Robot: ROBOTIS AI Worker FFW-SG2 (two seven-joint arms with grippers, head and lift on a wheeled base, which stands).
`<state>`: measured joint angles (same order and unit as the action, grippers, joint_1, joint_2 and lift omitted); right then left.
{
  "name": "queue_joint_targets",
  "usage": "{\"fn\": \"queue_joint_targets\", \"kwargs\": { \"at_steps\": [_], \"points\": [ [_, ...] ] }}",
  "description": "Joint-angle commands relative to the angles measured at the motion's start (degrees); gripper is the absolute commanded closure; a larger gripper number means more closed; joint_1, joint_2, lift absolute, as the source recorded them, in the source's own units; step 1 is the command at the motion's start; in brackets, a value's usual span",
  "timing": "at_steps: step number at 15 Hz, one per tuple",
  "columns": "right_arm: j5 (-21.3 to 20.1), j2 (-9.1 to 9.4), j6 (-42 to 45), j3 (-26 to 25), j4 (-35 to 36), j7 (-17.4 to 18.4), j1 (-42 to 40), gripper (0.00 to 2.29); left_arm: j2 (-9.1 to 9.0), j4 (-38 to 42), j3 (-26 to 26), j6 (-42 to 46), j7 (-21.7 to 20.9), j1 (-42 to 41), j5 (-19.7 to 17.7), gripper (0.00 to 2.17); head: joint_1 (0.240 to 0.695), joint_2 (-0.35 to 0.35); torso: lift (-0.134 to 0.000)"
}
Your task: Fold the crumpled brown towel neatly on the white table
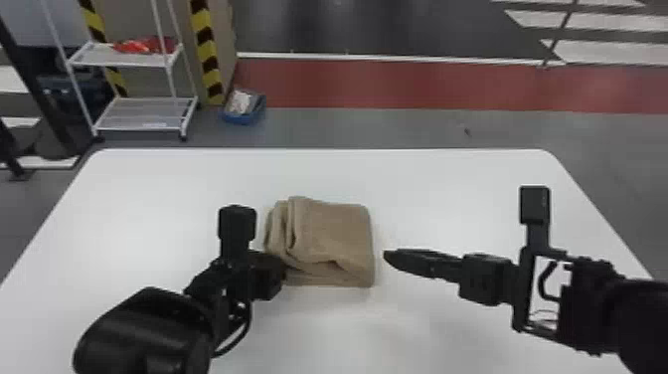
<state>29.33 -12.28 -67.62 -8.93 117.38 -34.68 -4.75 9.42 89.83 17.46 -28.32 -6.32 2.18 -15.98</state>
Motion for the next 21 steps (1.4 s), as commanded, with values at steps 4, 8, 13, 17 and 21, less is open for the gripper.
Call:
{"fn": "queue_joint_targets", "kwargs": {
  "at_steps": [4, 8, 13, 17, 21],
  "points": [
    [-1.5, 0.50, 5.1, 0.1, 1.5, -2.9, -7.6, 2.20, -0.10, -0.1, -0.3, 0.1, 0.8, 0.5, -0.6, 2.01, 0.695, -0.074, -0.124],
    [-5.2, 1.91, 10.4, 5.7, -2.4, -2.4, -6.6, 2.20, -0.10, 0.9, -0.2, 0.1, 0.7, -0.1, -0.9, 2.01, 0.695, -0.052, -0.124],
    [-9.7, 4.46, 13.9, 10.1, -9.5, -1.4, -2.1, 2.20, 0.34, 4.9, -0.3, -1.4, 0.3, -2.4, -1.2, 2.01, 0.695, -0.017, -0.124],
    [-11.6, 5.07, 13.9, 10.0, -13.7, -0.6, 0.8, 2.20, 0.60, 11.2, -2.0, -4.3, 0.0, -5.6, -2.1, 2.01, 0.695, -0.010, -0.124],
    [-12.4, 5.07, 13.9, 9.6, -16.0, 0.9, 3.9, 2.20, 1.92, 18.3, -4.6, -8.6, -0.4, -9.7, -2.0, 2.01, 0.695, -0.021, -0.124]
  ]
}}
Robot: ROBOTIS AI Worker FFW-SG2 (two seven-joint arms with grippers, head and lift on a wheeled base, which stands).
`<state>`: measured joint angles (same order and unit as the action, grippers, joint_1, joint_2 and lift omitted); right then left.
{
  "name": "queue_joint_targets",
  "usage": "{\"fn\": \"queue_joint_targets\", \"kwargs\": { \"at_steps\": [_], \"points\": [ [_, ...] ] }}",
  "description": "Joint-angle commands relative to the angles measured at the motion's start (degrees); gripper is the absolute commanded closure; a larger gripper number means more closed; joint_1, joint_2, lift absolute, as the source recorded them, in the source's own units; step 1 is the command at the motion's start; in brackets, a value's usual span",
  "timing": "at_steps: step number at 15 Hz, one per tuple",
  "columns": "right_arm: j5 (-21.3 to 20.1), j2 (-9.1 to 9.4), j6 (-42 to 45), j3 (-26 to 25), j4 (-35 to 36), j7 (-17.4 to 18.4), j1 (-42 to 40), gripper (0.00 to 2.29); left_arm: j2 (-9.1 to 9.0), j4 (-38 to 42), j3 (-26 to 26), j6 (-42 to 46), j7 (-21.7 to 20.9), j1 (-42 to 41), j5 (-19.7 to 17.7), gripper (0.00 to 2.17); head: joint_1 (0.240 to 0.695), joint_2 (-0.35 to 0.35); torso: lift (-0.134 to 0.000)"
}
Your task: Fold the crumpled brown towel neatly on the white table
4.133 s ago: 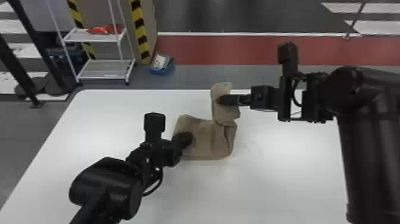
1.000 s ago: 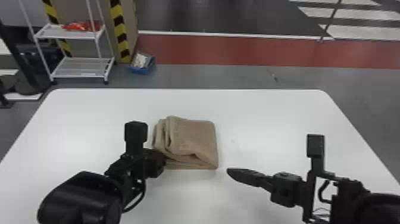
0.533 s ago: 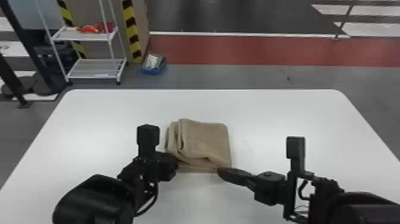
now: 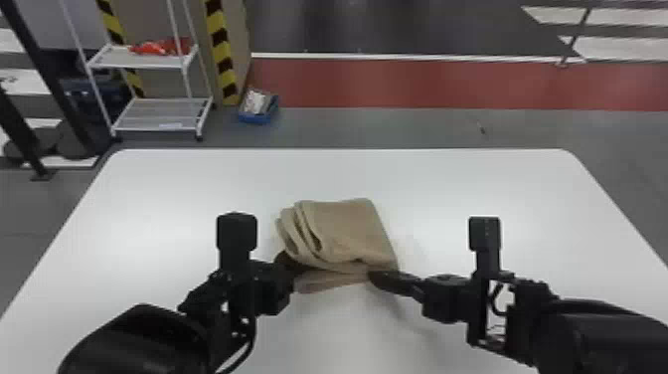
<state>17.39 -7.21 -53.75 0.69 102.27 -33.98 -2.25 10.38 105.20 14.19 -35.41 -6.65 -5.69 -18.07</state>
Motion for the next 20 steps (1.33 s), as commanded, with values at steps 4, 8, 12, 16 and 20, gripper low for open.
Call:
{"fn": "queue_joint_targets", "kwargs": {
  "at_steps": [4, 8, 12, 16, 20],
  "points": [
    [-2.8, 0.00, -0.2, -0.2, -7.5, 1.8, 9.2, 2.20, 3.24, 14.2, -7.9, -5.0, -1.3, -9.2, -1.3, 2.01, 0.695, -0.003, -0.124],
    [-6.0, 0.88, 7.7, -0.2, -20.1, 5.5, 18.7, 2.20, 4.30, 17.5, -11.3, -6.0, -2.2, -12.1, -3.4, 2.01, 0.695, 0.015, -0.124],
    [3.0, 0.09, 12.1, -8.0, -10.3, 3.0, 5.9, 2.20, 4.21, 10.1, -9.8, 0.6, -3.0, -8.4, -3.4, 2.01, 0.695, 0.006, -0.124],
    [13.6, -3.34, 12.1, -22.3, 4.9, -1.5, -10.9, 2.20, 4.56, -6.8, -4.8, 21.9, -6.4, -0.5, -1.3, 2.01, 0.695, -0.069, -0.124],
    [21.6, -3.69, 10.4, -33.6, 15.2, -5.3, -21.6, 2.20, 4.56, -19.6, -3.1, 29.8, -12.9, 5.6, -1.2, 2.01, 0.695, -0.172, -0.124]
  ]
}}
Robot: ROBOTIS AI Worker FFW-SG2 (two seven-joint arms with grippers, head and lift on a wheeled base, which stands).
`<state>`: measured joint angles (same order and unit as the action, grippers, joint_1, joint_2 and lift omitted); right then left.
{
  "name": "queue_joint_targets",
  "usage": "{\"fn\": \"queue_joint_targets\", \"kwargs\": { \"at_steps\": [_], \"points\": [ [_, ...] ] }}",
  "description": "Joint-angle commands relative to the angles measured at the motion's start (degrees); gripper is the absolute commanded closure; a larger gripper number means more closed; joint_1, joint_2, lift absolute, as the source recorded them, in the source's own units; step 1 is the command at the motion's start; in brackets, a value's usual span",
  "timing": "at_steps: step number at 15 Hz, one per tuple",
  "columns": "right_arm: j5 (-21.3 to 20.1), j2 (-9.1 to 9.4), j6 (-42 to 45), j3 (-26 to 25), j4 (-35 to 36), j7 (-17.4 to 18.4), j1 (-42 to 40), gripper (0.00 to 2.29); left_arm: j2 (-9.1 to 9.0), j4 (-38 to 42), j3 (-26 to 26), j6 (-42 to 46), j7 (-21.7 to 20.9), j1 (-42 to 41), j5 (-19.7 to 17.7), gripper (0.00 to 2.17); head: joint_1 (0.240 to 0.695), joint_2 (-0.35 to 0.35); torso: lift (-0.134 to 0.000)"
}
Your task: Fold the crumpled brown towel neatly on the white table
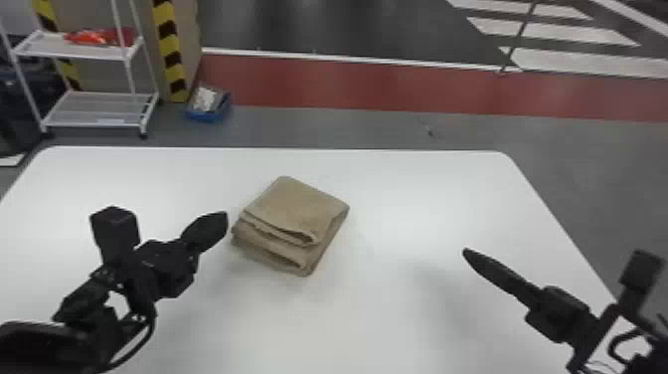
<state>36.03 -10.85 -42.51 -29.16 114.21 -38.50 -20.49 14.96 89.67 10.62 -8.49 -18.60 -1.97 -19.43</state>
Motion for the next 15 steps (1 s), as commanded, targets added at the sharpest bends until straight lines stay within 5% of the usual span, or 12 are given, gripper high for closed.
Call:
{"fn": "queue_joint_targets", "kwargs": {
  "at_steps": [1, 7, 15],
  "points": [
    [4.7, 0.04, -1.9, -5.6, 5.2, -1.7, -4.8, 2.20, -0.11, -6.4, 0.8, 3.4, -1.9, 3.0, 0.4, 2.01, 0.695, -0.190, -0.124],
    [8.0, 1.88, -4.9, -7.8, 10.9, -5.3, -8.0, 2.20, -0.11, -12.4, 3.2, 5.9, -2.1, 6.3, 2.0, 2.01, 0.695, -0.210, -0.124],
    [7.3, 2.94, -4.4, -4.9, 10.0, -5.3, -5.7, 2.20, -0.02, -4.4, 5.2, -0.1, -2.7, 0.3, 1.2, 2.01, 0.695, -0.225, -0.124]
  ]
}}
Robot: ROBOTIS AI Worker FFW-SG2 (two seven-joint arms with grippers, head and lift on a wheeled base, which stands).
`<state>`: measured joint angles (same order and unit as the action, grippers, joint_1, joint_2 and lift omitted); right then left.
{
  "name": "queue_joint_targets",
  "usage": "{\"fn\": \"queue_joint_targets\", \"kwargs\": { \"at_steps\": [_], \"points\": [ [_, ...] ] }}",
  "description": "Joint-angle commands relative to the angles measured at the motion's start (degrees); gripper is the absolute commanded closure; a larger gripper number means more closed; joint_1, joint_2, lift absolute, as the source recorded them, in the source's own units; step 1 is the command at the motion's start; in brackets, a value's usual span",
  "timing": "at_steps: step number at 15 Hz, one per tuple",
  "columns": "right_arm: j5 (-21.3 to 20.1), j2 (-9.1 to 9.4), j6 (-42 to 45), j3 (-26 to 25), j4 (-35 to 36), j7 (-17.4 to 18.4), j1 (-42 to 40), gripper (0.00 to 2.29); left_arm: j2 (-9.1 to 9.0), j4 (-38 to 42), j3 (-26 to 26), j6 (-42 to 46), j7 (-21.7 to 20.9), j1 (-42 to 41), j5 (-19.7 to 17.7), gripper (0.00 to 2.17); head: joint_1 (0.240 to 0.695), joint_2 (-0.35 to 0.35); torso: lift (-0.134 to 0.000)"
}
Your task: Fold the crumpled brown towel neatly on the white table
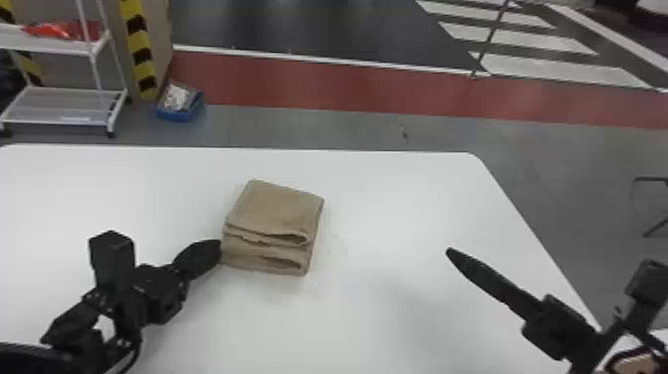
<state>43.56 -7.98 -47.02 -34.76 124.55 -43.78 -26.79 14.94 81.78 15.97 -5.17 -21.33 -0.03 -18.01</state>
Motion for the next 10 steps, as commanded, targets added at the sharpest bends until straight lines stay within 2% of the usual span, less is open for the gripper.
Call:
{"fn": "queue_joint_targets", "kwargs": {
  "at_steps": [1, 3, 6, 8, 10],
  "points": [
    [-0.4, 0.07, 0.1, 1.4, -0.8, 0.1, 1.3, 2.20, 0.00, 6.4, -0.3, -6.6, 0.1, -3.0, -0.4, 2.01, 0.695, -0.228, -0.124],
    [-1.2, 0.07, 0.7, 2.9, -1.8, 0.6, 2.8, 2.20, 0.00, 10.6, -0.4, -11.0, 0.1, -5.4, -0.7, 2.01, 0.695, -0.236, -0.124],
    [-2.9, 0.07, 4.2, 7.3, -3.3, 2.7, 6.0, 2.20, -0.27, 12.8, -0.1, -11.3, 0.9, -7.7, -0.5, 2.01, 0.695, -0.251, -0.124],
    [-9.6, 0.07, 11.0, 13.8, -6.6, 5.4, 10.4, 2.20, 0.09, 17.6, -2.0, -16.1, 0.9, -8.9, -1.9, 2.01, 0.695, -0.246, -0.124],
    [-14.8, 0.07, 18.1, 20.6, -13.8, 6.8, 15.8, 2.20, 0.09, 22.9, -5.8, -17.3, 0.9, -12.2, -3.3, 2.01, 0.695, -0.211, -0.124]
  ]
}}
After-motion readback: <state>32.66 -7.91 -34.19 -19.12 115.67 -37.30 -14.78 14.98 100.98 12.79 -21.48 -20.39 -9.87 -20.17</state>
